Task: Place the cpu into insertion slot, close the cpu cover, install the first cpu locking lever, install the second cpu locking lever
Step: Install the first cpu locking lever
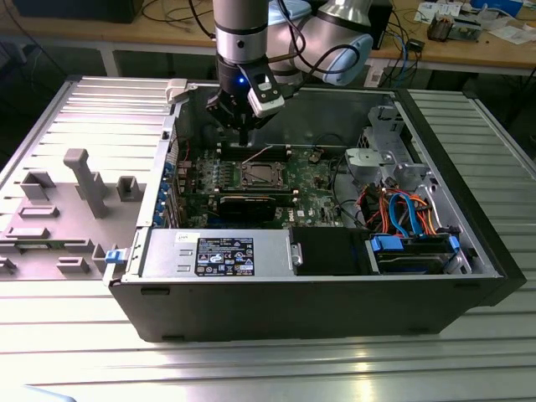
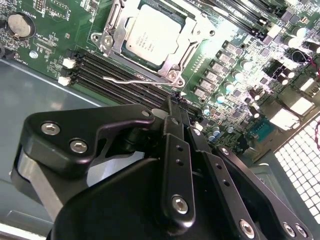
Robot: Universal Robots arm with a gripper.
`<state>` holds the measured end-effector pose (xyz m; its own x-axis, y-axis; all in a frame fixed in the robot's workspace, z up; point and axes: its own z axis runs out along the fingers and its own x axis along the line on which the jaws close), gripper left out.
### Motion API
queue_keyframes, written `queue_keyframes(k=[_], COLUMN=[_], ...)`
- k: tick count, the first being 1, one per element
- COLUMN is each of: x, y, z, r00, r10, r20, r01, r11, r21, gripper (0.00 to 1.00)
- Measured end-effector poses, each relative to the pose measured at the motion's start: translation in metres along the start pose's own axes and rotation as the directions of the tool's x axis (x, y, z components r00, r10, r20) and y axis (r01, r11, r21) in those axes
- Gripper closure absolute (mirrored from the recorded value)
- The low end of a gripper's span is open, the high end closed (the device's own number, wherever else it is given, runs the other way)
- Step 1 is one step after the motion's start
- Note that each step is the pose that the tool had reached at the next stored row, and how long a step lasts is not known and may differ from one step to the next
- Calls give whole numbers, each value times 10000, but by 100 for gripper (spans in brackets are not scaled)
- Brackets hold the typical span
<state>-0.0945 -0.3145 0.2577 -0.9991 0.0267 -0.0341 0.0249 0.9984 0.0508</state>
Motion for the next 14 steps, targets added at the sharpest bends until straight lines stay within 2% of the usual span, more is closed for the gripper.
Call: queue_keyframes(k=[6,14], x=[-28,-30], y=[1,1], z=[1,1], r00=[10000,10000], r10=[1,1], r20=[-1,0], r01=[-1,-1], r11=[10000,10000], r21=[-3,-15], gripper=[89,89])
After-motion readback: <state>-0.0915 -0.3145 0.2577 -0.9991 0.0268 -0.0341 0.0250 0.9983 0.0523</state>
